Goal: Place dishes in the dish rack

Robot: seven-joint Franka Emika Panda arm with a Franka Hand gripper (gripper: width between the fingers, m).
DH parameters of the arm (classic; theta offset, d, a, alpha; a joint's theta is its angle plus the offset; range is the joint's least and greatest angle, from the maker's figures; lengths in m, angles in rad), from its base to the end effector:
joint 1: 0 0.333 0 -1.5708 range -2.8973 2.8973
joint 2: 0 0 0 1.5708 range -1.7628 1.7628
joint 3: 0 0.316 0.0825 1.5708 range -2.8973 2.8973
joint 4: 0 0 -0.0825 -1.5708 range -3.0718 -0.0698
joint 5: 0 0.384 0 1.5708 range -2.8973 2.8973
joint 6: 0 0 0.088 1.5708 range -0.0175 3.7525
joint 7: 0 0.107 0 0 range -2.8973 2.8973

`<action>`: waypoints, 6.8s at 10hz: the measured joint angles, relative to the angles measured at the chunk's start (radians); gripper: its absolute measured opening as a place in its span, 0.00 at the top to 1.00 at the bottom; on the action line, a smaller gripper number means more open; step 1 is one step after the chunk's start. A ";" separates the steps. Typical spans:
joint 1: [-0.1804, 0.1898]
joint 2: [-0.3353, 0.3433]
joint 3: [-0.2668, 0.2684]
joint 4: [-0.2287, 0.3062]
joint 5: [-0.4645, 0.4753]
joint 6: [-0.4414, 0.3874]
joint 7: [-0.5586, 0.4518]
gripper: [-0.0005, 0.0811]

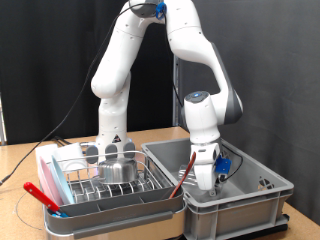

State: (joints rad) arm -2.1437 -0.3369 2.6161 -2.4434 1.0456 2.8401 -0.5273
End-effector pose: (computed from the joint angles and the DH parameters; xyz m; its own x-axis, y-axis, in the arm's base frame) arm 0.4479 0.1640 0.1927 0.9843 0.0345 0.1730 0.0680 -0.9792 -0.1912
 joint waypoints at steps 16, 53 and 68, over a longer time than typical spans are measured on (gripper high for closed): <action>-0.016 0.111 0.000 -0.005 0.197 -0.182 -0.425 0.86; -0.099 0.211 -0.199 0.320 -0.328 -2.060 -1.406 0.86; -0.155 0.256 -0.232 0.264 -0.605 -2.105 -1.551 0.86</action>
State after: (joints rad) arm -2.2982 -0.0806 2.3840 -2.1795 0.4407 0.7351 -2.0781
